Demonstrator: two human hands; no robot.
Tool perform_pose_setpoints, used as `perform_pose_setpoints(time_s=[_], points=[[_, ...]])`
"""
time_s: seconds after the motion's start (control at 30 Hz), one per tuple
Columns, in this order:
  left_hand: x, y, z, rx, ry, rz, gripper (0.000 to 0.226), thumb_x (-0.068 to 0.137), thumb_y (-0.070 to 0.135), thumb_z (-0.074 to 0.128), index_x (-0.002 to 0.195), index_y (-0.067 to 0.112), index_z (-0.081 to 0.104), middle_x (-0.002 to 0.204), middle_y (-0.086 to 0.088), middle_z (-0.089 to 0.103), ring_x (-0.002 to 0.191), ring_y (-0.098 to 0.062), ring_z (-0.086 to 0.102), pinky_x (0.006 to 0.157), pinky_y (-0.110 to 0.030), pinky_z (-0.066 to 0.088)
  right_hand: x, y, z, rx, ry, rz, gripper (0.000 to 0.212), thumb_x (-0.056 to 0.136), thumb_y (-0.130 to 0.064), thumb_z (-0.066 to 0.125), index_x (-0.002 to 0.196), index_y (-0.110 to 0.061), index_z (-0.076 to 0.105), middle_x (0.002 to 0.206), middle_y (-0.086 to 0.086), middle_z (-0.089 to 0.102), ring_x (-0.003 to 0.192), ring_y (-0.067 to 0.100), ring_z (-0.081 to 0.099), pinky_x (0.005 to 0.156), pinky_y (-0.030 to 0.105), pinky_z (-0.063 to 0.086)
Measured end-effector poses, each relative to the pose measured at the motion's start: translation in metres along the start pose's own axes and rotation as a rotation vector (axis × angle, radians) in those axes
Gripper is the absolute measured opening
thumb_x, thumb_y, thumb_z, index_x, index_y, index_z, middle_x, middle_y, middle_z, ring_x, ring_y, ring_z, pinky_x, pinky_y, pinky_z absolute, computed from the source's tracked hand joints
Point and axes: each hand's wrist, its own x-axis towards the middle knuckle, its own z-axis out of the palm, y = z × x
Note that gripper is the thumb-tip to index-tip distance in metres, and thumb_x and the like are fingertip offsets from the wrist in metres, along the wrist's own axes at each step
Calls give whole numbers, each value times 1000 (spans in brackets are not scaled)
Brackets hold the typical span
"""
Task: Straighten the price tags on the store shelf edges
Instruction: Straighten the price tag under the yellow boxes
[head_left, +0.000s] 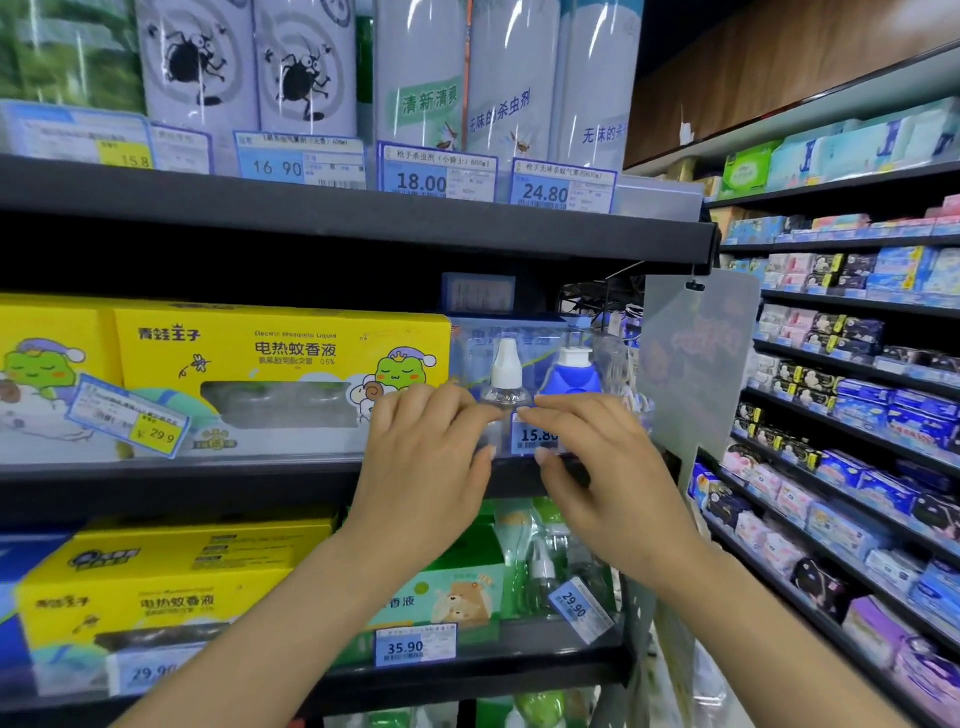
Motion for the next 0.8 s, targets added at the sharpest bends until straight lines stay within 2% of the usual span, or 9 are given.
perform_pose_setpoints(time_s=[0.1,0.27,0.53,0.8], points=[[-16,-10,-13,-2,-19,-56,35,84,39,47,110,22,63,101,4,58,97,-22,49,86,-35,29,4,-14,6,65,-27,-18,36,88,-26,48,120,-18,62,119,-4,59,111,15,50,94,33,41],[-51,-44,-42,86,-9,-163,38,84,41,47,109,19,65,103,0,60,98,-23,48,84,-37,29,10,-46,31,152,-55,-115,36,89,-28,48,119,-14,62,121,1,60,112,21,51,96,34,40],[-95,-117,-92,224,-18,-307,40,84,42,45,110,18,65,105,-3,62,98,-26,51,82,-37,28,24,-99,72,208,-139,-157,40,91,-33,44,124,-18,60,127,-1,57,118,18,46,101,29,31],[-103,-179,-120,202,0,-261,38,84,40,45,111,18,62,108,-2,60,100,-22,47,85,-36,27,50,-151,106,208,-47,-126,39,90,-33,45,122,-16,60,122,-1,59,113,16,45,97,27,33]])
